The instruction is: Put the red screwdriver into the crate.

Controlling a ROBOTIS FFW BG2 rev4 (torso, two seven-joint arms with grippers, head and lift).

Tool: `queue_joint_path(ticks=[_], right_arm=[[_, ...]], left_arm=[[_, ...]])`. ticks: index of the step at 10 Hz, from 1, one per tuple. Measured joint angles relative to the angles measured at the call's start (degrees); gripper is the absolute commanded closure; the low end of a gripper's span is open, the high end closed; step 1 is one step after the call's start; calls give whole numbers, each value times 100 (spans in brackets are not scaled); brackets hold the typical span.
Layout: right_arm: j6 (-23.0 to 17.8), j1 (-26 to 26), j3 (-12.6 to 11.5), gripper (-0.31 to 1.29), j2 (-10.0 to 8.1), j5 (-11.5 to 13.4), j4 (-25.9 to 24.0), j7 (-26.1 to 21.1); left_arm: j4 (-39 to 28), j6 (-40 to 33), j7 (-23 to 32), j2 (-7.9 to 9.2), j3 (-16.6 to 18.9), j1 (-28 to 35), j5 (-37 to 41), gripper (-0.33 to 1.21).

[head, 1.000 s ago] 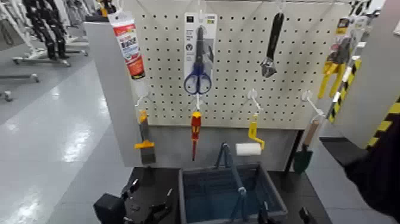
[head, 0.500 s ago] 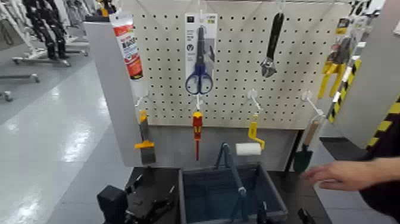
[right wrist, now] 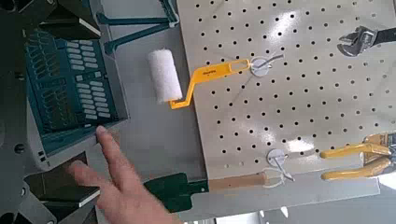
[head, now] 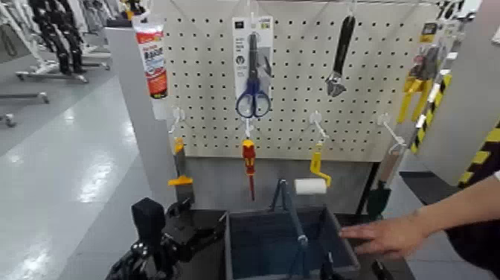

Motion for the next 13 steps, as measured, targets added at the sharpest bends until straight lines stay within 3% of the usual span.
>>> queue_joint_path(ticks=[3, 7, 13], right_arm=[[0, -13, 19, 13, 4, -9, 14, 0], [-1, -35, 41, 13, 1, -25, 26, 0], [-48, -90, 83, 13, -31, -74, 60, 0]], left_arm=[[387, 194, -448, 181, -242, -730, 166, 14], [878, 218, -785, 298, -605, -1589, 222, 14], [1794, 30, -1189, 326, -1197, -2580, 453, 15]])
